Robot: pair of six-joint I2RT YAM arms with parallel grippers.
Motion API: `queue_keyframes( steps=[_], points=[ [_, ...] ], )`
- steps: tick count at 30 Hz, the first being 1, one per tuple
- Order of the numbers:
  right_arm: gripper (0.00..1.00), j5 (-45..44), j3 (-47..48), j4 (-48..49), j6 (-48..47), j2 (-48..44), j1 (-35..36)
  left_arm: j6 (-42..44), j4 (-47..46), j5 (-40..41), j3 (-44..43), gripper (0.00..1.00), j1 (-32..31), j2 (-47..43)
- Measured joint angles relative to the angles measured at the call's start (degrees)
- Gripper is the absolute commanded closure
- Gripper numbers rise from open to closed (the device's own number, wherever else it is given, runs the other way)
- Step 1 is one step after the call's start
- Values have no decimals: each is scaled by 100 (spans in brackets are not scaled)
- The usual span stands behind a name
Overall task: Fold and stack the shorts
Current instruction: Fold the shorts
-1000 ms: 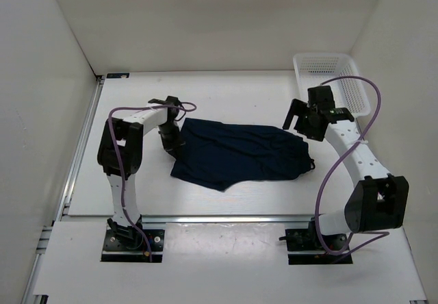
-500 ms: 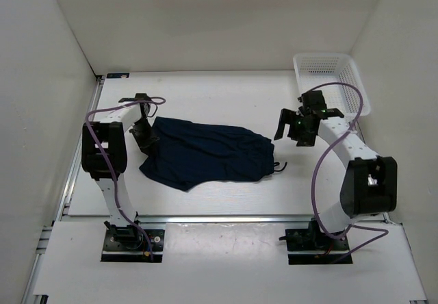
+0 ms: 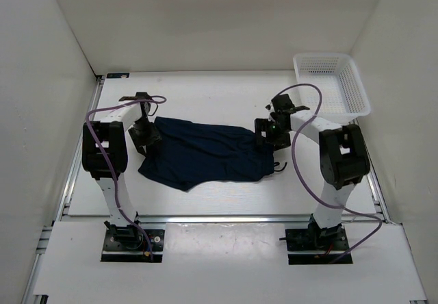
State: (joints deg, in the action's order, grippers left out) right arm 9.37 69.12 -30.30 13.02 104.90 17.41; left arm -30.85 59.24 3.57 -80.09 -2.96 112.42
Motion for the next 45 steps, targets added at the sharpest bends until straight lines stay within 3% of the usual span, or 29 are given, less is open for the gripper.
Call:
queue_keyframes(
  steps=[9, 10, 12, 13, 16, 30, 31, 32, 45],
  points=[
    [42, -1001, 839, -105, 343, 756, 588, 44, 59, 0, -20, 37, 2, 0],
    [54, -1108, 876, -131, 420, 782, 629, 48, 63, 0, -22, 37, 2, 0],
    [67, -1235, 911, -151, 584, 831, 660, 68, 72, 0, -33, 37, 0, 0],
    [79, -1241, 927, -151, 682, 850, 662, 83, 72, 0, -35, 37, 0, 0],
    [100, -1287, 968, -186, 907, 876, 675, 101, 72, 0, -44, 37, 0, 0],
    [100, -2846, 940, -1045, 1309, 608, 699, 240, 48, -138, 9, 35, -33, -2],
    [100, -2957, 940, -1141, 1298, 577, 697, 247, 46, -164, 9, 34, -44, -2],
    [100, -3082, 940, -1255, 1290, 546, 697, 256, 46, -195, 9, 18, -55, -11],
    [100, -4181, 1692, -2352, 1152, 402, 704, 358, 42, -358, -533, 21, -118, 254]
  ],
)
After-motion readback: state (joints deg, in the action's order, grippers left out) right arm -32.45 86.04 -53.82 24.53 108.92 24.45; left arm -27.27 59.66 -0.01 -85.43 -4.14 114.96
